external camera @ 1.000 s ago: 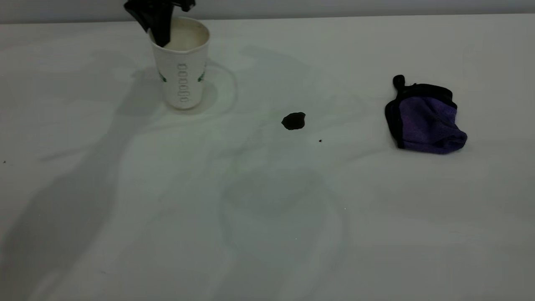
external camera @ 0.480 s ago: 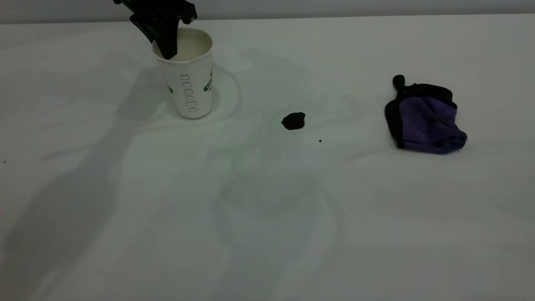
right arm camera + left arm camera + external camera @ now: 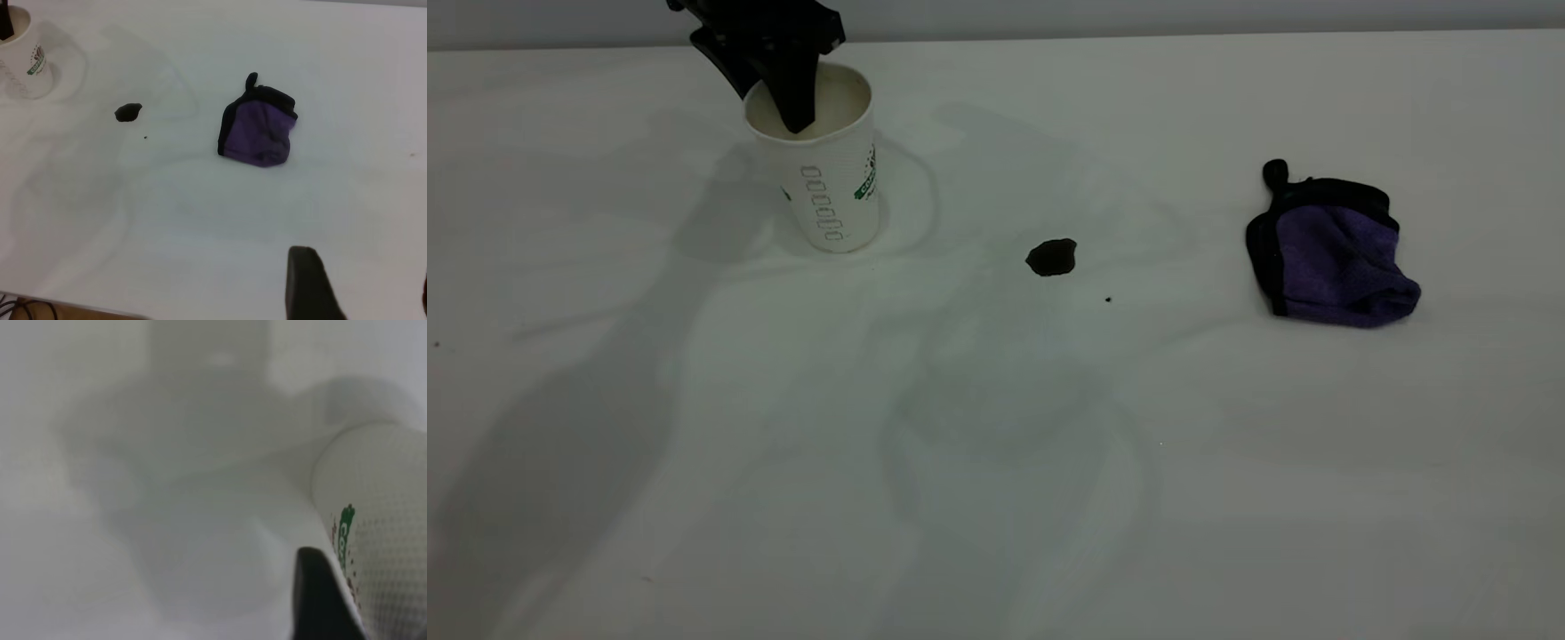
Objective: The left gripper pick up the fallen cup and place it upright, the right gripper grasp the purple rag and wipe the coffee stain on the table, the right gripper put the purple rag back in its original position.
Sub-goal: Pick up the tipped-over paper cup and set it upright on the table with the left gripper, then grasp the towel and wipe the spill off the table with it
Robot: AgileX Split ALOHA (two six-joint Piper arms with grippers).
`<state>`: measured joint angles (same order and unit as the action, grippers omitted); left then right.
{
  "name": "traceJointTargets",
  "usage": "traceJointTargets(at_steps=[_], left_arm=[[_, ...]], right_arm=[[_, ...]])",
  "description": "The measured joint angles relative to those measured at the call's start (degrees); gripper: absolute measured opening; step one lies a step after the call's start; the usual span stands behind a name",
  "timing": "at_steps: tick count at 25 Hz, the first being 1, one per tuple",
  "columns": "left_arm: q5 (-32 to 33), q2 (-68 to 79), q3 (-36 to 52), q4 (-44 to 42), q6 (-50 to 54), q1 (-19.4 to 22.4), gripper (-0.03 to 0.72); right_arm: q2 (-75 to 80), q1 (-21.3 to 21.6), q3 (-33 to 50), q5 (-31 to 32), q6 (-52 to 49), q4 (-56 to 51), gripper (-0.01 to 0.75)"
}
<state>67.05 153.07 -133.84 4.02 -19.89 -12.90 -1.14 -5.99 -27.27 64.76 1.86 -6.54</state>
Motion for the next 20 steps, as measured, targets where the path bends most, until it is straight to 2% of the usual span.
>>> traceJointTargets(at_steps=[4,11,20], left_arm=[[0.0,0.0,0.0,0.1,-0.5,0.0,0.485],[0.0,-1.0,0.0,2.4,-1.2,0.0,0.488],[0.0,-9.7,0.0,2.6,-0.6,-0.2,0.49]], right_arm=[[0.0,0.0,0.0,0.0,0.0,0.0,0.446],[0.0,0.0,0.0,0.0,0.0,0.0,0.446],[0.0,0.0,0.0,0.0,0.0,0.0,0.446]])
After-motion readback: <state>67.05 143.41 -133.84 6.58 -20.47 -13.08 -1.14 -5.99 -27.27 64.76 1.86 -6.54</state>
